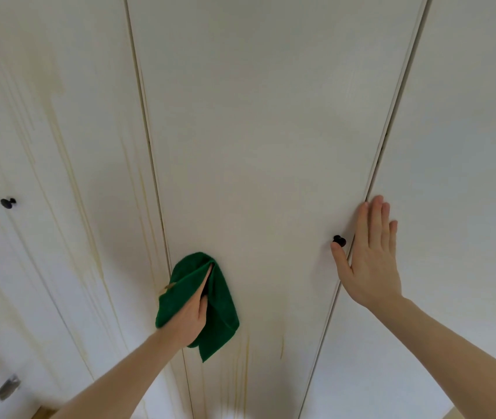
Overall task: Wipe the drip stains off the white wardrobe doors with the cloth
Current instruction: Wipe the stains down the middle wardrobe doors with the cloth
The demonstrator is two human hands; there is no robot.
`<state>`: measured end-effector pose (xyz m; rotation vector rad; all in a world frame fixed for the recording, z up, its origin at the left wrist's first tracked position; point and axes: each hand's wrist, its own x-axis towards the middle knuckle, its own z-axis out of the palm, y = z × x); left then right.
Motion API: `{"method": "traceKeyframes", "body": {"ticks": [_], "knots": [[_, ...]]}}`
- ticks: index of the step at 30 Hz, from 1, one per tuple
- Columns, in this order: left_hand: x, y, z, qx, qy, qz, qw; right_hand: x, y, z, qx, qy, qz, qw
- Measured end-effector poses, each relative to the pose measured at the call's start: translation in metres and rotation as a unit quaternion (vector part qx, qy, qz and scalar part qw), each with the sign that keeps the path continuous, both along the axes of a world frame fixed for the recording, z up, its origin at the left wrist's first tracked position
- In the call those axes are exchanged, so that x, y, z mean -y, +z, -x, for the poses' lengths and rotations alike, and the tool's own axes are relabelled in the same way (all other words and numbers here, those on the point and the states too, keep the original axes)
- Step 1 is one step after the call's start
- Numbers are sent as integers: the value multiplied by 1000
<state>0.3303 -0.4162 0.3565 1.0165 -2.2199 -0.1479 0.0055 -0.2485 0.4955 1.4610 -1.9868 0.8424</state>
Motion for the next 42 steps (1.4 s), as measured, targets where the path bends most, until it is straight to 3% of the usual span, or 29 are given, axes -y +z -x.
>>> {"method": "traceKeyframes", "body": {"ticks": [9,13,22,31,34,38,42], "knots": [[27,133,17,-122,-22,73,990,-5,3,1,2,5,-6,1000],[40,152,24,-125,-14,79,989,-3,2,0,4,8,-1,1000],[38,85,40,-148,-2,-13,989,7,-3,0,7,-4,11,1000],[1,-12,38,-39,74,-105,991,10,-4,1,8,-12,7,1000],[-19,-24,29,-19,48,-196,979,8,-3,0,7,-12,3,1000],[-14,-41,13,0,67,-80,994,3,-1,-2,10,-8,-2,1000],[-17,5,5,-37,-21,-114,993,-1,1,-2,7,3,-4,1000]]}}
